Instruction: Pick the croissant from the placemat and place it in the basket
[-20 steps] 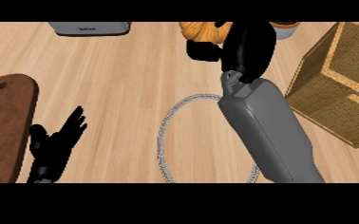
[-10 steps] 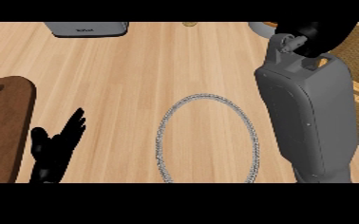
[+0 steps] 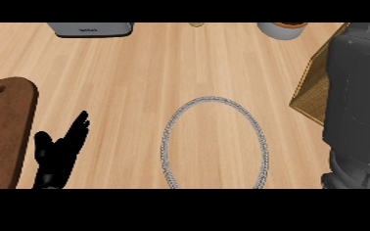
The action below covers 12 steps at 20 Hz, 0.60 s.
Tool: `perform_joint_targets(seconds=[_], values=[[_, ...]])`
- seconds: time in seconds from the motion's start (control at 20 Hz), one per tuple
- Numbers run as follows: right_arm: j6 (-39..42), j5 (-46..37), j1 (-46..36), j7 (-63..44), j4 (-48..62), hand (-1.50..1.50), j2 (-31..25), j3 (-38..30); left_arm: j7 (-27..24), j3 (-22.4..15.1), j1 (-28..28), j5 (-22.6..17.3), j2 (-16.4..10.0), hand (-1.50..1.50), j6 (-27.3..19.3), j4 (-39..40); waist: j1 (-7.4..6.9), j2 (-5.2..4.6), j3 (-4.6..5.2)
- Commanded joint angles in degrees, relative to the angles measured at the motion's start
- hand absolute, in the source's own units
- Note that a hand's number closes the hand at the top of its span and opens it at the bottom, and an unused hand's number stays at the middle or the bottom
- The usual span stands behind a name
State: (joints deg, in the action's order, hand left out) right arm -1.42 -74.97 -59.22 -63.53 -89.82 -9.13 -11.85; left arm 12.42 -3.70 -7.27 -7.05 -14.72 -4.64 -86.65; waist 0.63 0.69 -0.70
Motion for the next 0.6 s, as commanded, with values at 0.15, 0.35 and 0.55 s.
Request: perform_joint_targets(seconds=[0.15, 0.35, 0.55], values=[[4.6, 3.9, 2.5, 0.9, 2.2, 1.5, -4.5, -6.8, 2.3, 0.4, -0.8, -0.2, -0.1, 0.0, 1.3, 6.2, -0.22, -0.75, 0.71], [4.7, 7.6, 5.8, 5.3, 2.2, 1.5, -7.9, -10.5, 3.4, -0.2, -2.8, -0.5, -0.2, 0.0, 2.3, 3.4, -0.44, -0.63, 0.67], [-2.0, 8.4, 7.9, 6.6, 4.9, 1.5, -6.9, -12.7, 1.9, -1.1, -2.2, 1.4, 1.5, 0.0, 0.8, 4.8, -0.8, -0.82, 0.69]])
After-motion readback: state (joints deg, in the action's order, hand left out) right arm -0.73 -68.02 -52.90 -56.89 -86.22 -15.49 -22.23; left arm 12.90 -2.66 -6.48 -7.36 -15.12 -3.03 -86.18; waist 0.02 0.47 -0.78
